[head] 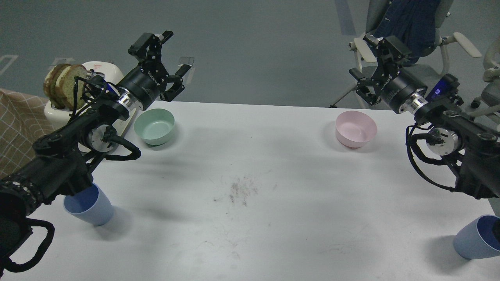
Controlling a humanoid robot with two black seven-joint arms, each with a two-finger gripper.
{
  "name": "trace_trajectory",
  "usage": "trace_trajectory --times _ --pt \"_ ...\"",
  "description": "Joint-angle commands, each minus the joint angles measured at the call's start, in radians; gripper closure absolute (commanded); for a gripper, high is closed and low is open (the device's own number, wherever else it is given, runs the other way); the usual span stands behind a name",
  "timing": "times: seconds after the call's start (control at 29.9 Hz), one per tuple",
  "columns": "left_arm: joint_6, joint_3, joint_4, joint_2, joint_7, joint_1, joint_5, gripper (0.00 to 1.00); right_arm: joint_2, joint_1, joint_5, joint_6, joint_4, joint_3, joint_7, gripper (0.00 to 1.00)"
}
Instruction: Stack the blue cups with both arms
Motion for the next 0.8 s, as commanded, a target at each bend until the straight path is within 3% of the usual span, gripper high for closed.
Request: trace_trajectory --times 0.0,0.77 --pt "-0.002 0.003 0.0 -0.001 -0.029 0.01 0.001 0.02 0.025 -0.009 0.0 0.0 -0.006 0.0 0.0 0.04" --pt "0.013 0.0 0.024 -0.047 -0.012 -0.011 -0.007 0.02 0.046 0.012 -0.002 0.0 -0.012 0.008 0.0 0.0"
